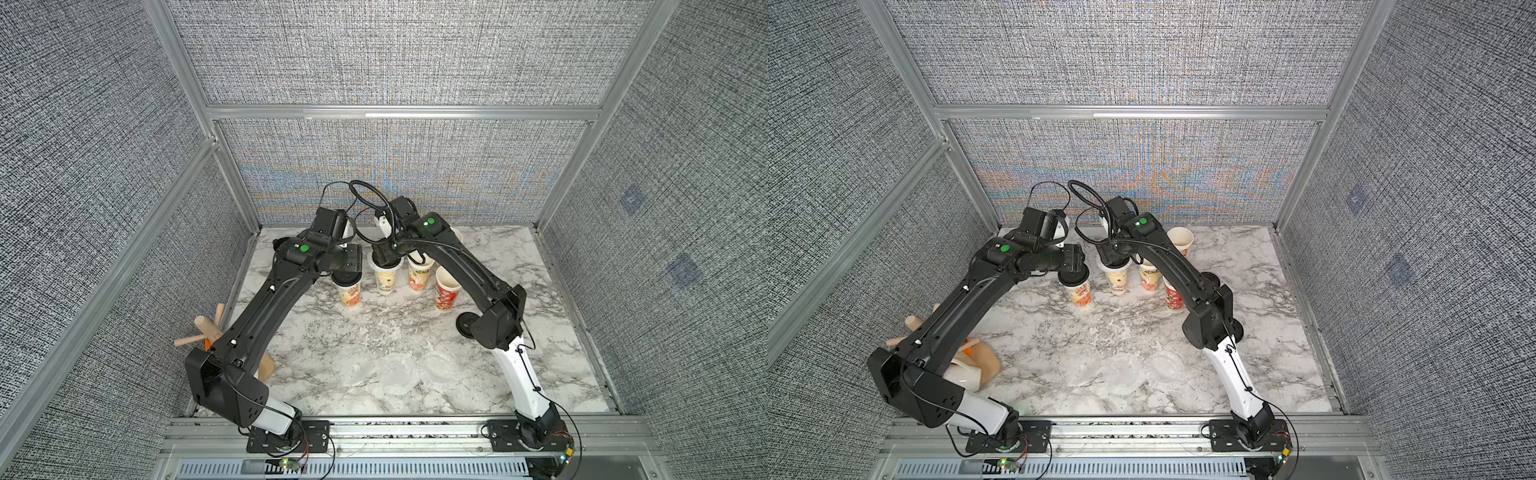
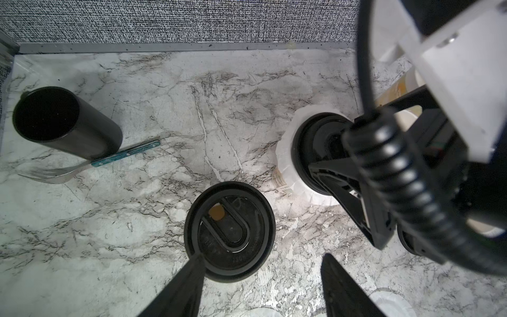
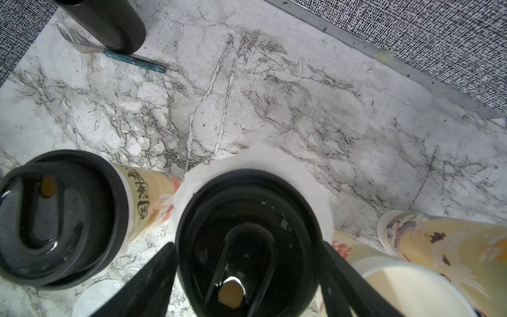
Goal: Put the leak-proof paper on the milk tea cups
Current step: Place the cup lid on the cup, then secure the cup lid on the cup.
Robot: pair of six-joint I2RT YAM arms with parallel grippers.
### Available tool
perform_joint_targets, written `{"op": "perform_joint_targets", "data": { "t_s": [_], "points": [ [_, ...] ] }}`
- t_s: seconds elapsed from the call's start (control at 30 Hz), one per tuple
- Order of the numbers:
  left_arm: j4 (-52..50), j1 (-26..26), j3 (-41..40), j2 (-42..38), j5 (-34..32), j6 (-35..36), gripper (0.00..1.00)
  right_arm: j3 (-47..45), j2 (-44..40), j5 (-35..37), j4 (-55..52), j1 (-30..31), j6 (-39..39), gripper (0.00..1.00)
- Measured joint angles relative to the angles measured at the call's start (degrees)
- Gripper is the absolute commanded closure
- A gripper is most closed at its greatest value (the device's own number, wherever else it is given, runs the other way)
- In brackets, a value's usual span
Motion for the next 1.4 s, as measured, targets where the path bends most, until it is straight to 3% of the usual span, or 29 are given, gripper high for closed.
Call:
{"op": "perform_joint_targets", "data": {
  "t_s": [0.27,0.4,0.57,0.73,0.9,1.13,1.4],
  "points": [
    [-0.2,0.0,0.5,0.1,0.1,0.1,0.31,0.0,-0.1,-0.2,0.4,0.0,0.4,0.15],
    [-0.7,0.0,4.8,2.1,1.4,1.9,0.31,-2.0,-3.5,-0.7,1.4,-0.3,1.5,0.14],
    [-3.7,0.0,16.5,9.4,4.3,5.8,0.29,-18.2,-19.5,-1.1,8.3,-3.7,5.1,0.14],
    [-10.6,-0.7,34.4,24.4,7.5,12.0,0.3,-40.3,-40.7,0.2,16.6,-9.6,8.0,0.14],
    [-18.8,-2.5,45.8,36.0,7.6,18.0,0.3,-55.7,-53.4,1.7,19.2,-13.9,8.7,0.14],
    [-22.6,-2.9,46.0,37.0,5.7,21.8,0.29,-69.5,-61.7,1.7,19.6,-15.0,9.4,0.14],
    [-22.5,-2.9,42.9,37.0,4.5,22.6,0.29,-73.1,-61.9,0.7,21.2,-15.1,10.9,0.14]
  ]
}}
